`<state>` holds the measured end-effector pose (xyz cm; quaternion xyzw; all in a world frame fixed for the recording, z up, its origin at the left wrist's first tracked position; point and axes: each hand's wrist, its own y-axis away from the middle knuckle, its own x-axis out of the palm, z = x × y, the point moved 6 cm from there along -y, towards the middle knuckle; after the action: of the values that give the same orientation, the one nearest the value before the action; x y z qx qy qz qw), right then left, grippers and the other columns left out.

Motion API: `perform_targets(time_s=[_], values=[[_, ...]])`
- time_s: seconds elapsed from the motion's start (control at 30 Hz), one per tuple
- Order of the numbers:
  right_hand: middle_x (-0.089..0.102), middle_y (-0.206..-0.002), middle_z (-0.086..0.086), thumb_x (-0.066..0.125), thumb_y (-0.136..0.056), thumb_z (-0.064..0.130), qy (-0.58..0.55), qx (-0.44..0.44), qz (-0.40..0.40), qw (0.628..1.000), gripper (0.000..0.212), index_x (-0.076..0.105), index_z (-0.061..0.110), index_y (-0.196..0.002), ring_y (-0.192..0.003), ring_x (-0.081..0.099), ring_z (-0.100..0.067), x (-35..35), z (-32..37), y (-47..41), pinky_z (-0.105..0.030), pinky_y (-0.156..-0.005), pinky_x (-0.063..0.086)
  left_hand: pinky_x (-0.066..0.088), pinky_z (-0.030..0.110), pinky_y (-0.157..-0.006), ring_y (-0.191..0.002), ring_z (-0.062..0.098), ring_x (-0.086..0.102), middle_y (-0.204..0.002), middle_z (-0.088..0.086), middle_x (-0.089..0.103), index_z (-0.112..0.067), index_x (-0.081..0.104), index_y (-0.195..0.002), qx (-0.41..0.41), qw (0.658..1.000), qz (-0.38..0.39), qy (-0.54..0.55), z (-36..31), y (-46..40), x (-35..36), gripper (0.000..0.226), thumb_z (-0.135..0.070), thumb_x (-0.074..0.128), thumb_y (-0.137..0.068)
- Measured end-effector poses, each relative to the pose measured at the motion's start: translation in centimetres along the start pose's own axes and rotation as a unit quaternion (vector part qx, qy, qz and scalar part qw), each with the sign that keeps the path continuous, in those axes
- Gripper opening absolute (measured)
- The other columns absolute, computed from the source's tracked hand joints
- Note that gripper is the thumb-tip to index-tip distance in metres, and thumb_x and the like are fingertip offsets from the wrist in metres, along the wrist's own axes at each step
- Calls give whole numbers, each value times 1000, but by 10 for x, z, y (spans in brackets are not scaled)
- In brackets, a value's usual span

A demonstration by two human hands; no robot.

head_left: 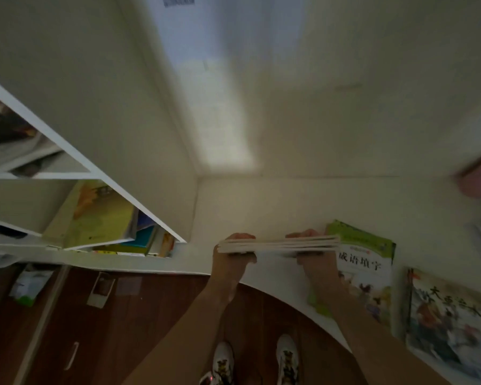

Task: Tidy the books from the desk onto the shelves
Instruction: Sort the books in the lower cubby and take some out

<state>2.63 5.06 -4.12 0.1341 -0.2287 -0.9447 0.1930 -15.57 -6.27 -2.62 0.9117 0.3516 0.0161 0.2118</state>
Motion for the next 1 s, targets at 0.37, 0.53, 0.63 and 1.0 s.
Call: perform_targets(time_s=[0.37,0.53,0.63,1.0], values=[[76,-96,17,70,-83,-12,-14,-248,62,967,43,66,20,-110,-91,71,1,-13,205,123,-18,-72,58,51,27,-46,-62,35,65,-66,25,66,7,65,-60,46,997,-10,68,-197,79,-51,9,13,60,-56],[70,-111,19,70,-89,1,-35,-463,38,885,51,53,35,-122,-105,67,0,-5,359,242,-15,-78,56,44,31,-53,-58,31,54,-62,22,54,3,58,-43,187,978,-23,90,-356,169,-114,8,-3,54,-40],[72,-109,16,71,-88,2,-76,-541,37,837,48,57,37,-117,-101,70,-4,0,428,304,-22,-77,57,52,34,-59,-66,31,61,-71,21,64,8,69,-74,266,961,-31,73,-420,215,-156,17,4,68,-58],[74,-114,-12,71,-81,1,-194,-528,193,804,44,67,7,-124,-103,72,-29,62,661,343,-44,-88,57,60,24,-56,-72,6,71,-90,-8,69,-21,52,-121,587,739,-313,-109,-581,293,-234,38,-49,63,-97]])
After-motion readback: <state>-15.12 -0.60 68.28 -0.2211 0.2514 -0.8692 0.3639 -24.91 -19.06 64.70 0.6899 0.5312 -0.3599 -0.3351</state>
